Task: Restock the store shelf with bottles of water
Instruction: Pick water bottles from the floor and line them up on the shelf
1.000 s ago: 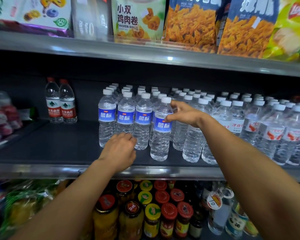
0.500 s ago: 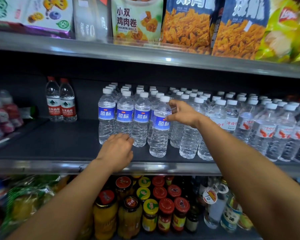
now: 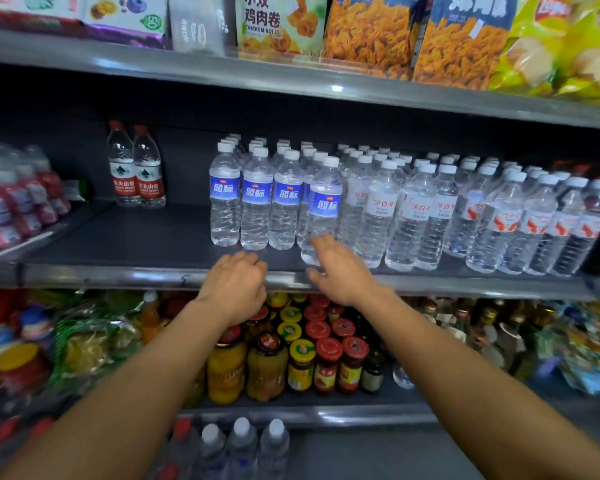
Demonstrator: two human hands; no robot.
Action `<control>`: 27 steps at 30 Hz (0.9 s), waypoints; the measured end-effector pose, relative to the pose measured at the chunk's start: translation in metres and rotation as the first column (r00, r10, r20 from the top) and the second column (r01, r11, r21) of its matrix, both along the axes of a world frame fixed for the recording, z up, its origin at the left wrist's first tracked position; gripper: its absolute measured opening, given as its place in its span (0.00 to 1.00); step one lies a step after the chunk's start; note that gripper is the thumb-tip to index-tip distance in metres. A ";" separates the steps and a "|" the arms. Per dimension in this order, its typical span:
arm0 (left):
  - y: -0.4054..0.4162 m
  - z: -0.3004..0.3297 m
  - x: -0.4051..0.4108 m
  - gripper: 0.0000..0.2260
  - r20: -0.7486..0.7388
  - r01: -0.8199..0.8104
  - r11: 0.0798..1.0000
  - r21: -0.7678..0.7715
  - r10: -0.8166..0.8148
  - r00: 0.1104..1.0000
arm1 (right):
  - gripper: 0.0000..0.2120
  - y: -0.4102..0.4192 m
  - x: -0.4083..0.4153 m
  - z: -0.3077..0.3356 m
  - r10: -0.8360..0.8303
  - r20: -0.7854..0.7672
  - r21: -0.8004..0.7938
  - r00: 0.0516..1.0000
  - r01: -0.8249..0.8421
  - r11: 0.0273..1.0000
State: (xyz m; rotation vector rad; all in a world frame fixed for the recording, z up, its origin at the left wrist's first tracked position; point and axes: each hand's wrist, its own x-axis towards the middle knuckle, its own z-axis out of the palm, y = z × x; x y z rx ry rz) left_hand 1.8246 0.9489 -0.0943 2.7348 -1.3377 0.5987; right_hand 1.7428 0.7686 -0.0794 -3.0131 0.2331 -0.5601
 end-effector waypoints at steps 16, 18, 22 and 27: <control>0.056 -0.186 -0.093 0.16 -0.317 0.043 0.970 0.240 0.036 0.948 | 0.23 0.093 -0.101 -0.223 0.034 -0.380 0.151 0.924 0.026 0.988; 0.058 -0.211 -0.098 0.16 -0.374 0.043 0.958 0.285 0.070 0.925 | 0.27 0.095 -0.109 -0.249 0.016 -0.437 0.220 0.899 0.090 0.971; 0.062 -0.259 -0.099 0.16 -0.492 0.050 0.943 0.329 0.126 0.862 | 0.30 0.090 -0.112 -0.294 -0.022 -0.527 0.302 0.850 0.211 0.930; 0.061 -0.309 -0.088 0.16 -0.546 0.048 0.929 0.367 0.173 0.820 | 0.31 0.075 -0.095 -0.336 -0.057 -0.549 0.415 0.834 0.331 0.847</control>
